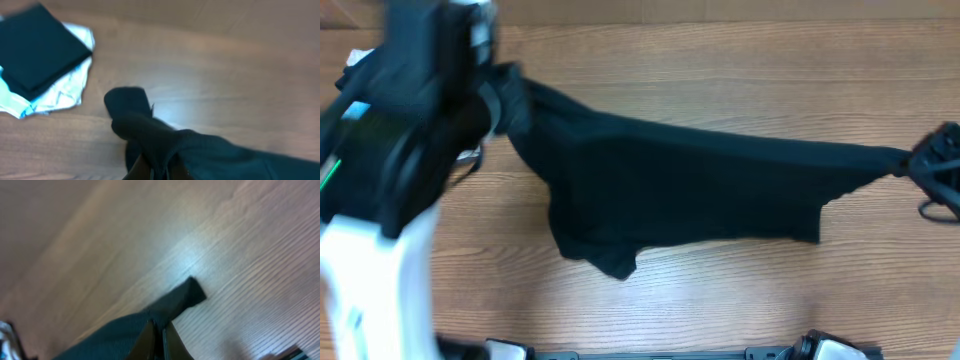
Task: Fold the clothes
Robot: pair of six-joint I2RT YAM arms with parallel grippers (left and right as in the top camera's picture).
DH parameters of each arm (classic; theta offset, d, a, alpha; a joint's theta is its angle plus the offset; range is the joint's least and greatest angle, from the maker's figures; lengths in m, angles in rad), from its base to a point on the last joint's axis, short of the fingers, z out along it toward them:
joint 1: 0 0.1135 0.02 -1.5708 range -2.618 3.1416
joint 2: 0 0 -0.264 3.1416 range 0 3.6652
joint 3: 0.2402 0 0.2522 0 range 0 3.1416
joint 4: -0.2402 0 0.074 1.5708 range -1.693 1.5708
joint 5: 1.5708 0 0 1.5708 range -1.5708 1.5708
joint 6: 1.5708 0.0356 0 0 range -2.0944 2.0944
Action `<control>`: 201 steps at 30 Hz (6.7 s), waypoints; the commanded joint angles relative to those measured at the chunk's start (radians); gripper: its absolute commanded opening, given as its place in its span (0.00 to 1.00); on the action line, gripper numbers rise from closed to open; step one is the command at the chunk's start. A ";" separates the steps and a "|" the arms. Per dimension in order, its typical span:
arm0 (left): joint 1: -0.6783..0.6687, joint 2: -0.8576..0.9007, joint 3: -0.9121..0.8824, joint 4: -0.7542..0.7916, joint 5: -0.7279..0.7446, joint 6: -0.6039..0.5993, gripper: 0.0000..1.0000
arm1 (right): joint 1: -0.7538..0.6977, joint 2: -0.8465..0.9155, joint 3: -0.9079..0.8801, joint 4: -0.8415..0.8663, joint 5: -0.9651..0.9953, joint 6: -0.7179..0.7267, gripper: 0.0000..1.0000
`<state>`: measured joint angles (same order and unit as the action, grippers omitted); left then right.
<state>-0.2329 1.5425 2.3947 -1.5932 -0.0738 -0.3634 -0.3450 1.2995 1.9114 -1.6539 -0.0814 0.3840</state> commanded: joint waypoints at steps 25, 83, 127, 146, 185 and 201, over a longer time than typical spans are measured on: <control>0.010 -0.502 0.088 -0.033 0.014 -0.098 0.04 | 0.002 -0.332 0.248 -0.040 -0.058 0.013 0.04; 0.000 1.093 -0.071 1.176 0.165 -0.007 0.04 | 0.019 0.954 -0.218 1.166 0.017 0.013 0.04; 0.285 0.963 0.098 0.258 0.418 0.307 0.50 | 0.016 0.916 0.064 0.521 -0.250 -0.130 0.95; 0.272 0.964 -0.295 0.353 0.467 0.420 0.51 | 0.169 0.919 0.029 0.474 -0.121 -0.130 0.92; 0.266 0.956 -0.290 0.508 0.567 0.787 0.74 | 0.173 0.919 0.029 0.429 -0.094 -0.130 0.93; 0.226 0.962 -0.291 0.584 0.665 0.834 0.75 | 0.173 0.919 0.029 0.436 -0.095 -0.130 0.93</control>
<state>0.0135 2.4897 2.1052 -1.0084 0.5724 0.4458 -0.1696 2.2429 1.9427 -1.2228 -0.1822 0.2607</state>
